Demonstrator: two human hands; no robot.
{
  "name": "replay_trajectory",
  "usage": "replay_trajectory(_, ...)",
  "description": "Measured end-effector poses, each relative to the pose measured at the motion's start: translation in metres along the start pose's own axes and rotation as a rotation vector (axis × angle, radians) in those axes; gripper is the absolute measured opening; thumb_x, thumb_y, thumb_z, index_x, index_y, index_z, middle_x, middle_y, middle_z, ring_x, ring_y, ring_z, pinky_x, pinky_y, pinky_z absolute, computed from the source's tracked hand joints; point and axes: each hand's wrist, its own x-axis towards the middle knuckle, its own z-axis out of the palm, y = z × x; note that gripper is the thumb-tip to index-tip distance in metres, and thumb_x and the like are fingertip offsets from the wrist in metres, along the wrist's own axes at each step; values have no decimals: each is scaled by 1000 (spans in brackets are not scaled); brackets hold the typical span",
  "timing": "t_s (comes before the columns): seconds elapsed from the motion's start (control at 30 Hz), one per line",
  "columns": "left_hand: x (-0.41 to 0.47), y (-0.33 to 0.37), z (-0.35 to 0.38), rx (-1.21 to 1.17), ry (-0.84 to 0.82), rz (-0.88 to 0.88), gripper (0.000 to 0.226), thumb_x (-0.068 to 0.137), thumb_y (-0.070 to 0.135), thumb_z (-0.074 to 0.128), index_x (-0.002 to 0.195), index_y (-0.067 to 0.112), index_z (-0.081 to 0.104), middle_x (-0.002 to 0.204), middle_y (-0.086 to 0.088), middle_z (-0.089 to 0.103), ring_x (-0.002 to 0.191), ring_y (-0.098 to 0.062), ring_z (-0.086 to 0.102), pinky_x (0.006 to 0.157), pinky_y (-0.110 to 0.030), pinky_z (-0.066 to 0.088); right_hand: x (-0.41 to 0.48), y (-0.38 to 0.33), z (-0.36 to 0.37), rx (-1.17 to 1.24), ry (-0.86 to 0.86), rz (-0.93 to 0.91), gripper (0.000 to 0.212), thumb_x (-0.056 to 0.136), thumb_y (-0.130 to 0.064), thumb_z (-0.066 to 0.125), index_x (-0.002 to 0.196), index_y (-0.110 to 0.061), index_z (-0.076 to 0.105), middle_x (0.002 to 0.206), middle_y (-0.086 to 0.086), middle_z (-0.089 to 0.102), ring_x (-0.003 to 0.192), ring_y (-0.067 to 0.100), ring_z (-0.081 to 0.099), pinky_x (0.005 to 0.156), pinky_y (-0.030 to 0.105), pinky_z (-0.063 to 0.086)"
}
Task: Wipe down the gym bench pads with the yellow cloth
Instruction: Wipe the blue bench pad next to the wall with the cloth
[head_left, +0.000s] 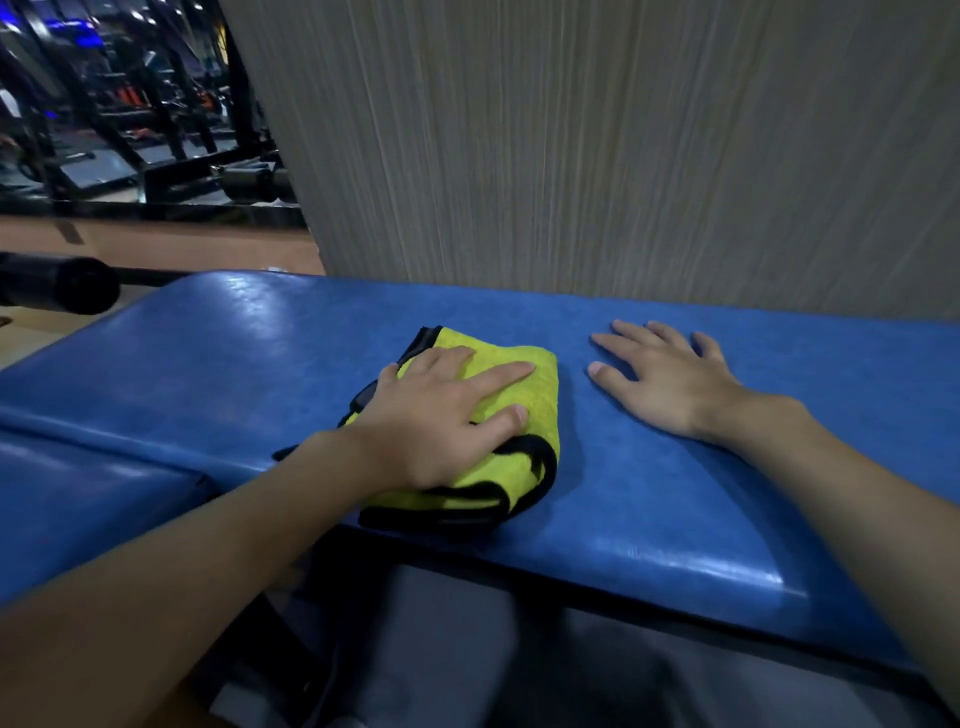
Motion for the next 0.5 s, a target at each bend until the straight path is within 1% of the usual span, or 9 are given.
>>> replay_trajectory(0.13, 50, -7, -2, -13, 6, -22, 78, 70, 82, 5, 145, 65, 16, 162, -1, 25, 150, -24, 17, 116, -63, 19, 2, 0, 3, -34, 9, -4, 62, 97, -64, 16, 155, -40, 17, 166, -12, 7, 153, 18, 2, 120, 55, -1)
replay_trajectory(0.3, 125, -15, -4, -23, 38, -37, 78, 69, 82, 7, 144, 64, 22, 159, -2, 31, 148, -26, 23, 112, -65, 23, 3, 0, 5, -54, 28, -14, 62, 96, -64, 14, 153, -42, 18, 165, -12, 8, 152, 18, 2, 119, 54, 1)
replay_trajectory(0.43, 164, -15, -8, -22, 33, -85, 66, 78, 77, 14, 143, 63, 25, 154, -8, 35, 142, -34, 30, 110, -64, 25, 2, 3, 8, -28, 46, -20, 64, 93, -66, 12, 153, -44, 18, 164, -14, 9, 151, 16, 1, 120, 53, 0)
replay_trajectory(0.5, 168, -15, -6, -19, 43, -98, 62, 83, 74, 16, 144, 62, 25, 154, -10, 35, 142, -35, 30, 110, -63, 24, 3, 4, 8, -19, 53, -20, 64, 92, -67, 12, 152, -44, 19, 164, -15, 10, 151, 15, 2, 120, 53, 1)
